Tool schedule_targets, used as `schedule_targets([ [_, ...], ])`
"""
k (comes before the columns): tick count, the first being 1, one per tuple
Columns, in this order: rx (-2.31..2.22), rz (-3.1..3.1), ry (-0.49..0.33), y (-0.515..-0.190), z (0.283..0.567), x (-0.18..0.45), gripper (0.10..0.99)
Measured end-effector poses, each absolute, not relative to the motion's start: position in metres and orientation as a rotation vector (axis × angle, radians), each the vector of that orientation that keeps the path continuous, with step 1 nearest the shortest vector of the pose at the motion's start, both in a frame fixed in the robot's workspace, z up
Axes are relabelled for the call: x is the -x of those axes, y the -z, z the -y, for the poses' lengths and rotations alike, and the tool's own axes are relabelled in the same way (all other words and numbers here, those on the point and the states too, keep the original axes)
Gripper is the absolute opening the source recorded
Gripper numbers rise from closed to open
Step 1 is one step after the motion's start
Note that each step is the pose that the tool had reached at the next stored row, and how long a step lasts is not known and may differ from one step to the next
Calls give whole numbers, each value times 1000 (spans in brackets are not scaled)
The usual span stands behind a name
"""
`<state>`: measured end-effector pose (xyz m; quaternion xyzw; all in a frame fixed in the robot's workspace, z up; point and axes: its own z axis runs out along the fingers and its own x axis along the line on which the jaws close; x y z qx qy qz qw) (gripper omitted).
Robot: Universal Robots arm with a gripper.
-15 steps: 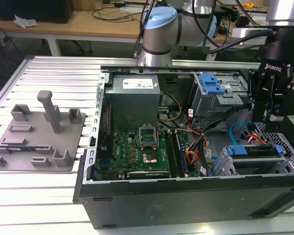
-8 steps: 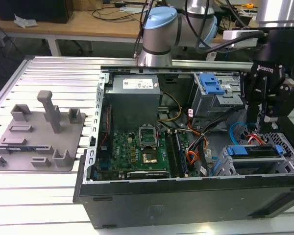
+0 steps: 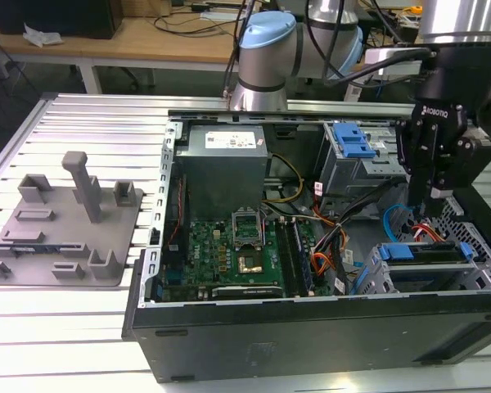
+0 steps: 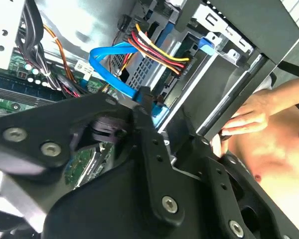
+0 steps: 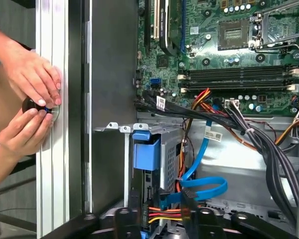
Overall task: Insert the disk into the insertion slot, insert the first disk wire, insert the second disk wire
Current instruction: 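Insert the second disk wire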
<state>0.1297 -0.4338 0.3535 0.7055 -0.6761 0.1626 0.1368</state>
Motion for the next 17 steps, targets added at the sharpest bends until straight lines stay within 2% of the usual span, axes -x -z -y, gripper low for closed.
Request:
schedule_targets([
  [1, -2042, 1957, -471, -353, 434, -130, 329],
  [12, -2042, 1956, -468, -351, 433, -130, 329],
  [14, -2041, 1955, -467, -351, 433, -130, 314],
  [15, -2041, 1955, -467, -350, 433, -130, 239],
  [17, -2041, 1955, -465, -350, 433, -130, 239],
])
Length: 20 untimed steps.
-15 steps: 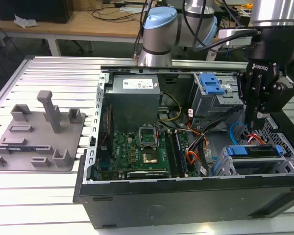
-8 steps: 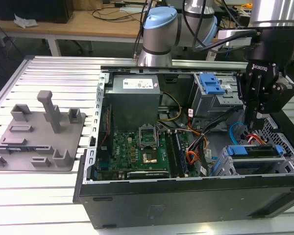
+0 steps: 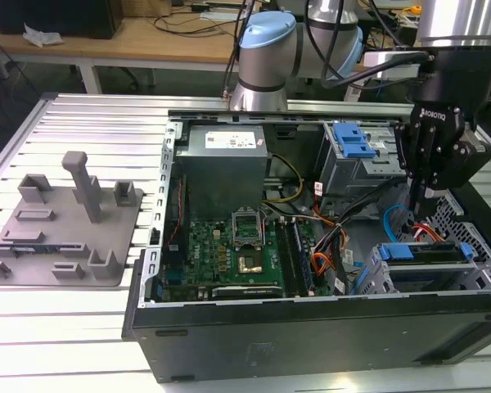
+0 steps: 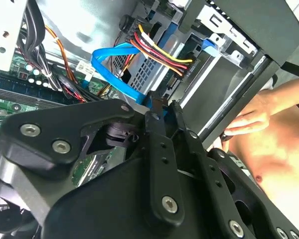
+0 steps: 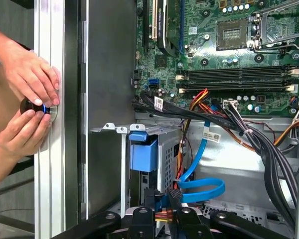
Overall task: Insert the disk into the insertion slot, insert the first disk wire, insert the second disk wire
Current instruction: 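Insert the second disk wire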
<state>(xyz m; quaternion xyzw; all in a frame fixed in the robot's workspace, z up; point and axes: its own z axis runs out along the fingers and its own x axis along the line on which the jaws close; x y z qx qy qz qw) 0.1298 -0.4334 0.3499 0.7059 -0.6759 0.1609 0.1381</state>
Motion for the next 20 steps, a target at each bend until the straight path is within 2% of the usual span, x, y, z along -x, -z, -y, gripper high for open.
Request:
schedule_targets([
  [4, -2041, 1954, -464, -349, 433, -130, 227],
  [5, -2041, 1954, -464, -349, 433, -130, 161],
  [14, -2043, 1956, -461, -349, 433, -132, 161],
  [20, -2045, 1978, -425, -349, 435, -146, 161],
])
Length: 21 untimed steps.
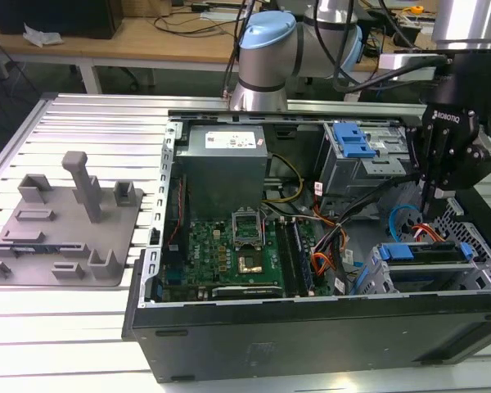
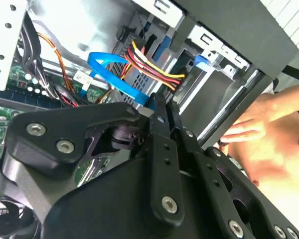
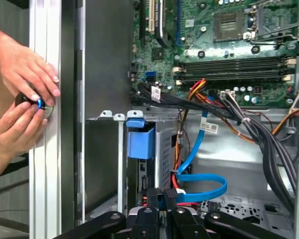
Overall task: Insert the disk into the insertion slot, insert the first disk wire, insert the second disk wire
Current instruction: 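Insert the second disk wire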
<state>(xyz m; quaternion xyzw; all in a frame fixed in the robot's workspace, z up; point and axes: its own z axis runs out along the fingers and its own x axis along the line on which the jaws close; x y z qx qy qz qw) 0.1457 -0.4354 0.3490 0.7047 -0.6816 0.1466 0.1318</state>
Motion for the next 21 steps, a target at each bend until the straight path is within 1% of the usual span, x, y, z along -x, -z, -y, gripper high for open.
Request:
schedule_targets([
  [2, -2057, 2005, -394, -349, 436, -146, 161],
  [8, -2081, 2050, -336, -349, 443, -146, 161],
  [11, -2086, 2060, -323, -349, 458, -146, 161],
  [15, -2099, 2075, -299, -349, 467, -146, 161],
  [20, -2173, 2155, -159, -349, 476, -146, 161],
  [21, -2179, 2162, -147, -349, 478, -146, 161],
])
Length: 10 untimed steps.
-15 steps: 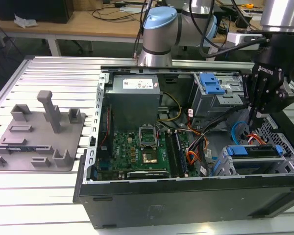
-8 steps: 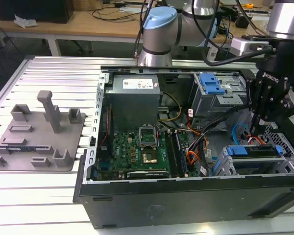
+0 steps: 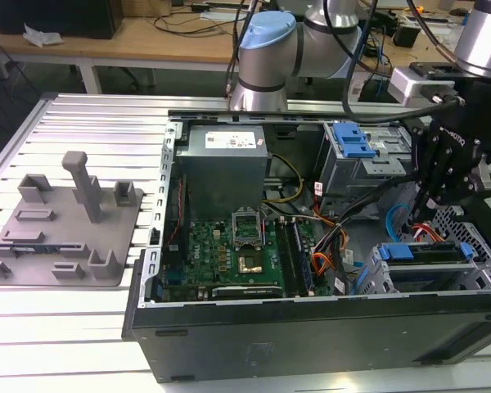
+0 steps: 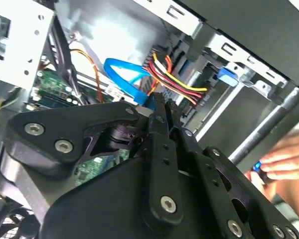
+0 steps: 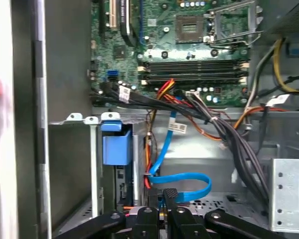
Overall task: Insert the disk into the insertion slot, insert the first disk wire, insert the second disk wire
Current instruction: 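Insert the second disk wire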
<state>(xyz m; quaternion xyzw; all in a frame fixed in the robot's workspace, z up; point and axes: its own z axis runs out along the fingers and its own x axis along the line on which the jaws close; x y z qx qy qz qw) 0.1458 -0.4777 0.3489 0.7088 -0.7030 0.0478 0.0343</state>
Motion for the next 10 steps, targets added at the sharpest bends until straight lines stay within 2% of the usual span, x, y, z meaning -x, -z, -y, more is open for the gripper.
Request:
schedule_targets([
  [4, -2199, 2183, -105, -349, 486, -146, 161],
  [10, -2224, 2212, -46, -352, 513, -146, 161],
])
